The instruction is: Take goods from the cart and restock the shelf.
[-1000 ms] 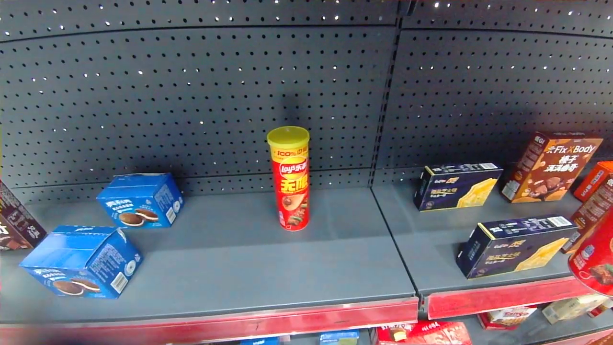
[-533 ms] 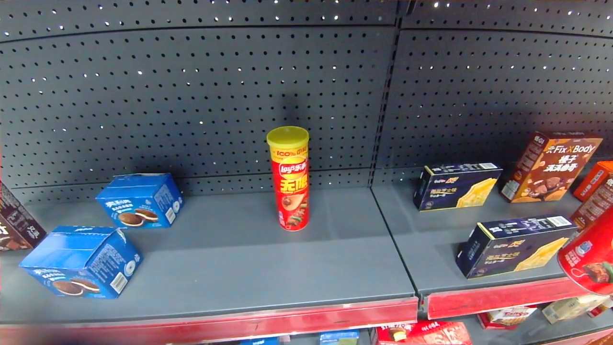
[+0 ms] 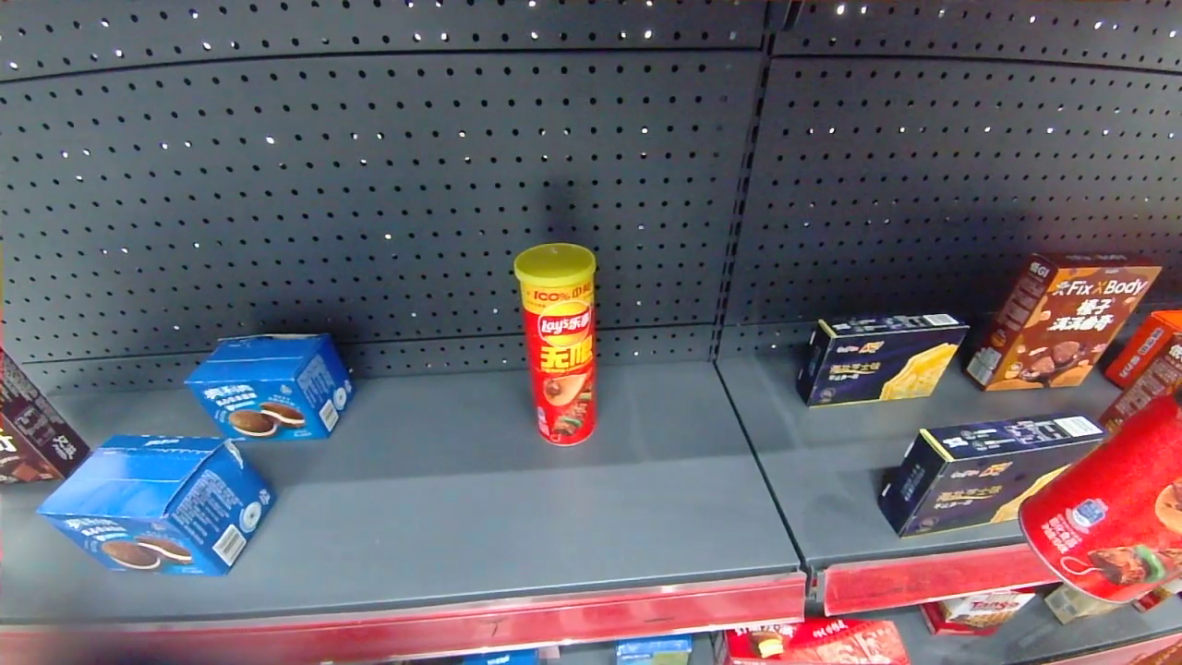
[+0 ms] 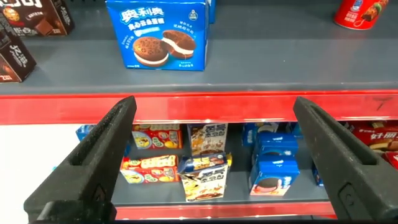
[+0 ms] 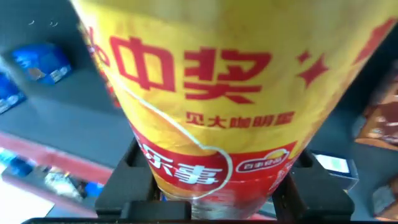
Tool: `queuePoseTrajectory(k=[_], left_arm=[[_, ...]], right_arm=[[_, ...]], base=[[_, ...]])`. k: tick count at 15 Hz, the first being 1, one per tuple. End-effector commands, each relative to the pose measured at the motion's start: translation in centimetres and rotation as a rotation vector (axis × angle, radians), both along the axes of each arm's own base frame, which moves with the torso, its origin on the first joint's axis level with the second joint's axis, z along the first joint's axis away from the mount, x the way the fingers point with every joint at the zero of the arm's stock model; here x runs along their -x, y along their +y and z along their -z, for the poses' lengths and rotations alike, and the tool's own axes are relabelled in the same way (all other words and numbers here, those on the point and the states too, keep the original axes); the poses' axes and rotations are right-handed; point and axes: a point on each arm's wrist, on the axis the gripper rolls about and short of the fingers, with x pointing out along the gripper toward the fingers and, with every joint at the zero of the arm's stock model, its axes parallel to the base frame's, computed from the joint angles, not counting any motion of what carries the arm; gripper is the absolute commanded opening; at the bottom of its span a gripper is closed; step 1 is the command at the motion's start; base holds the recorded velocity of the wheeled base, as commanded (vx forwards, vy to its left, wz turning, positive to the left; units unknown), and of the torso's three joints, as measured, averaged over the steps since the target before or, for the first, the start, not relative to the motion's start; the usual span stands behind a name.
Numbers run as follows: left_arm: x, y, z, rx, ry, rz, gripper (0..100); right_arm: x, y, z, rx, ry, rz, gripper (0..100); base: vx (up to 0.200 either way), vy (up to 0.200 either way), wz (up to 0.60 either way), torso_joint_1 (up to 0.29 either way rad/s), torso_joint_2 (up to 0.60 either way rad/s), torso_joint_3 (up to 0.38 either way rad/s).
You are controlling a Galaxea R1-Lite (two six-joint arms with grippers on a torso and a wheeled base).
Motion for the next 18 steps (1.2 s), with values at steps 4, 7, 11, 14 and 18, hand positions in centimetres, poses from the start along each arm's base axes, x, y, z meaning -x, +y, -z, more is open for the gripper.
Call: queuePoseTrajectory(k=[4, 7, 11, 14, 18], left_arm=[[0.0, 0.0, 0.0, -0.009, 0.003, 0.015, 100], [0.0, -0.1, 0.0, -0.081, 0.005, 0.026, 100], [0.2, -0.3, -0.8, -0.123, -0.026, 0.150, 100], [-0.3, -0.3, -6.1, -0.089, -0.029, 0.230, 100], [-2.8, -0.5, -12.5, -0.105, -0.050, 0.391, 100]], right_arm=[[0.0, 0.5, -0.8, 0.083, 0.023, -0.046, 0], [0.4, 0.4, -1.5, 0.089, -0.016, -0.051, 0], [2.3, -1.1, -1.2, 0.077, -0.068, 0.135, 0], [3.9, -2.0, -0.2, 0.077, -0.057, 0.194, 0], [5.3, -2.7, 0.0, 0.078, -0.054, 0.226, 0]], base=[[0.000, 0.000, 0.00, 0.000, 0.00, 0.000], [0.000, 0.000, 0.00, 0.000, 0.00, 0.000], [0.000, 0.000, 0.00, 0.000, 0.00, 0.000], [0.000, 0.000, 0.00, 0.000, 0.00, 0.000], [0.000, 0.000, 0.00, 0.000, 0.00, 0.000]])
